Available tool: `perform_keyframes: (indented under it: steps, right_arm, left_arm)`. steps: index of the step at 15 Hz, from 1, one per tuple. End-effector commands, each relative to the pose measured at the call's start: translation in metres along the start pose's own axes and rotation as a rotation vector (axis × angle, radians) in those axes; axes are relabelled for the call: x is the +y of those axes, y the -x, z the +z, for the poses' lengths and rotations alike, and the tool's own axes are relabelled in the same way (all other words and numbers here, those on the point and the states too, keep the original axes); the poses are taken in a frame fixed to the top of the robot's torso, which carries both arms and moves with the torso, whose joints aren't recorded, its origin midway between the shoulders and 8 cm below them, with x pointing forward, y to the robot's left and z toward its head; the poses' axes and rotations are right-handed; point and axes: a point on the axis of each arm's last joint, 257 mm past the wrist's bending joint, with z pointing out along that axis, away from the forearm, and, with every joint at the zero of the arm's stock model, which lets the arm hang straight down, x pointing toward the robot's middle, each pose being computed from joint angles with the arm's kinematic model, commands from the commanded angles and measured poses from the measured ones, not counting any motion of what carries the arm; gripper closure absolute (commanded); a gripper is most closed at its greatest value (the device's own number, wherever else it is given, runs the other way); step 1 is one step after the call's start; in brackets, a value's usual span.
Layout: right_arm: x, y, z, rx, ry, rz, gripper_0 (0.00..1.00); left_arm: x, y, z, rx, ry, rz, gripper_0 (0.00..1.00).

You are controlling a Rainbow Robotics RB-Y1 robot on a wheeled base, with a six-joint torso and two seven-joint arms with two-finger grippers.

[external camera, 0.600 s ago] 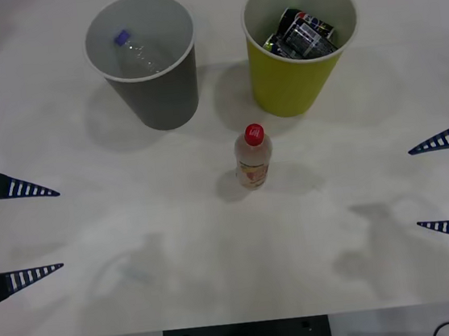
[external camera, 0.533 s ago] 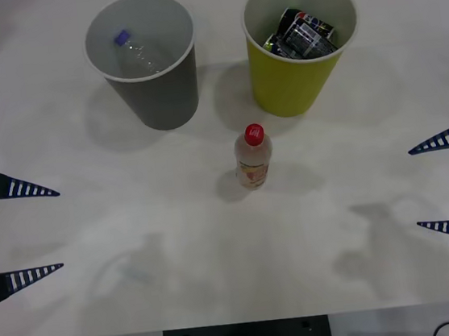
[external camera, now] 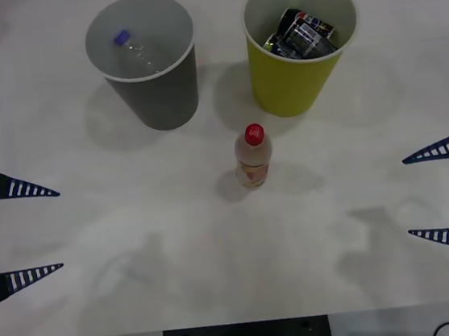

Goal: Put the can into the green bin and the plastic bottle into the gray bin

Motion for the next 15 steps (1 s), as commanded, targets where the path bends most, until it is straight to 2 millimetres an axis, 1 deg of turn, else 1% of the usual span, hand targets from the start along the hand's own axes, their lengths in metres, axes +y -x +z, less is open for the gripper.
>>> perform_keyframes:
  steps: [1,5,10,15]
  right_arm:
    - [-0.008,-0.001,0.002,-0.027,-0.030,0.011,0.00]
    - [-0.018,0.000,0.010,-0.068,-0.046,0.016,0.00]
    - [-0.031,-0.007,0.026,-0.148,-0.047,0.007,0.00]
    - [-0.039,-0.010,0.052,-0.253,-0.033,0.007,0.00]
  left_arm:
    - [0.000,0.000,0.000,0.000,0.000,0.000,0.02]
    - [0.000,0.000,0.000,0.000,0.000,0.000,0.02]
    - [0.000,0.000,0.000,0.000,0.000,0.000,0.02]
    - [0.000,0.000,0.000,0.000,0.000,0.000,0.02]
